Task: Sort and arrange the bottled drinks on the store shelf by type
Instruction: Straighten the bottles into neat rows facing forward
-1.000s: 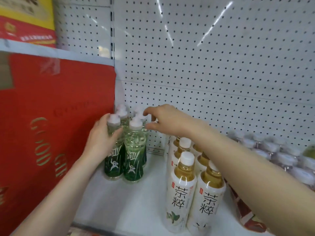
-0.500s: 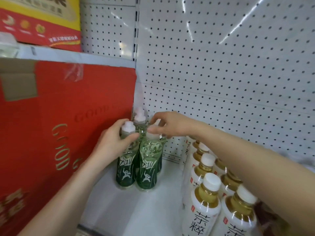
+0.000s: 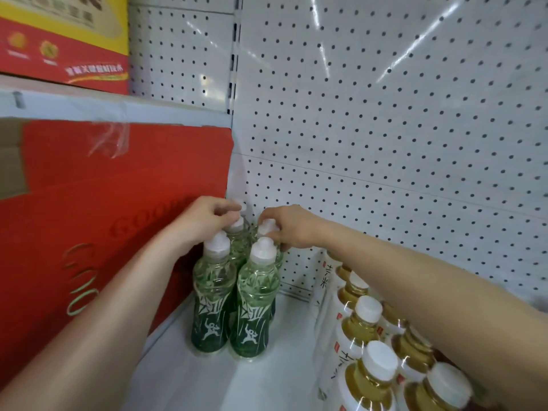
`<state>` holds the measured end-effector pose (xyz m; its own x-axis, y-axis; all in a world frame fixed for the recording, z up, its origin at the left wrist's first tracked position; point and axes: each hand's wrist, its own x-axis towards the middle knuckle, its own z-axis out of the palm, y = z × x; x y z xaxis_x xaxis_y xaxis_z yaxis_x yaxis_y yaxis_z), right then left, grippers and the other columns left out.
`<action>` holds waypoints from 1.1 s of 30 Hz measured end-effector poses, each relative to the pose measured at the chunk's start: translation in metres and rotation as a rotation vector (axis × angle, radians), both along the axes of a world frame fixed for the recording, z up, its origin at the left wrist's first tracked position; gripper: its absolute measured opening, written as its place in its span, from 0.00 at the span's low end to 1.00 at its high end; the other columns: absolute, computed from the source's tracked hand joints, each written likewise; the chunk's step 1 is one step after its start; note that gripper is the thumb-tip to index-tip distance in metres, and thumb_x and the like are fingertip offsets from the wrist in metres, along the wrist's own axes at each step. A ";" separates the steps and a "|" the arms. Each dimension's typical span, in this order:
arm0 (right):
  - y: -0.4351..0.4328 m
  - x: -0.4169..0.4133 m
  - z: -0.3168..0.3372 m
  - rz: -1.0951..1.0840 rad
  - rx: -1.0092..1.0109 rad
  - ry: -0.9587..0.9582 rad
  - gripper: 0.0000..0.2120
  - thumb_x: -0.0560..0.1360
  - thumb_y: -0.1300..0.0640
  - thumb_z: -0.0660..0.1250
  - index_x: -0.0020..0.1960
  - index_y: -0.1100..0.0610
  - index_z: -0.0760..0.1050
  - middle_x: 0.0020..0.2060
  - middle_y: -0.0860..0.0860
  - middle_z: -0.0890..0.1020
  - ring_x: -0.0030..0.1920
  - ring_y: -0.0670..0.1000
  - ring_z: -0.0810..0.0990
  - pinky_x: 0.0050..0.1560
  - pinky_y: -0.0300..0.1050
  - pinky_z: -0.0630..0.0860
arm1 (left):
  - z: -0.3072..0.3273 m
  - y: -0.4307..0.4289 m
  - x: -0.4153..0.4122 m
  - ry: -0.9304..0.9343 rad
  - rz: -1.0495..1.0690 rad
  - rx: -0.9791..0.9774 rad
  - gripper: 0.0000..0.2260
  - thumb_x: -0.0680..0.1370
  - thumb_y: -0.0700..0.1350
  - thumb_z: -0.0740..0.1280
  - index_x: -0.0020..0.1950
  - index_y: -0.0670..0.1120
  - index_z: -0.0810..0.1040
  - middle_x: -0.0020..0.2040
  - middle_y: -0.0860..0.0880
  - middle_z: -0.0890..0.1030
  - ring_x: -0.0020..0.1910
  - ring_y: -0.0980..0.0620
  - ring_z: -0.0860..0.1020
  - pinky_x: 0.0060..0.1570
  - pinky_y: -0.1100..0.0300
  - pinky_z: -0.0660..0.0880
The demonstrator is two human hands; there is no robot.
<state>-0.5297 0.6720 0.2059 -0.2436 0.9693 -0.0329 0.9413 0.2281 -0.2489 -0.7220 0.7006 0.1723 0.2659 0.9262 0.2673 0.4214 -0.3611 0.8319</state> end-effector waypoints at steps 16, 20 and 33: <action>-0.056 -0.005 0.007 0.081 0.061 0.109 0.21 0.77 0.39 0.63 0.66 0.49 0.72 0.54 0.50 0.81 0.43 0.49 0.81 0.53 0.47 0.78 | -0.020 -0.064 -0.015 0.151 0.207 0.210 0.15 0.75 0.56 0.69 0.60 0.55 0.79 0.52 0.57 0.81 0.50 0.56 0.78 0.47 0.59 0.72; -0.057 -0.014 0.001 0.127 0.078 -0.099 0.27 0.75 0.43 0.70 0.70 0.53 0.71 0.58 0.54 0.80 0.46 0.51 0.79 0.58 0.49 0.76 | -0.036 -0.076 -0.013 0.157 0.211 0.225 0.19 0.73 0.46 0.73 0.62 0.56 0.76 0.52 0.52 0.82 0.46 0.53 0.79 0.41 0.60 0.70; -0.160 0.048 0.009 -0.093 0.344 0.102 0.14 0.79 0.42 0.62 0.57 0.49 0.78 0.49 0.45 0.83 0.46 0.45 0.81 0.53 0.48 0.78 | -0.035 -0.158 0.044 -0.128 0.029 0.521 0.13 0.77 0.45 0.68 0.61 0.52 0.78 0.58 0.55 0.79 0.57 0.59 0.78 0.60 0.57 0.75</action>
<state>-0.4820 0.5121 0.2153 -0.1396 0.9376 0.3184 0.9361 0.2298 -0.2662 -0.6785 0.5427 0.1371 0.1773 0.6684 0.7223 0.3443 -0.7297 0.5907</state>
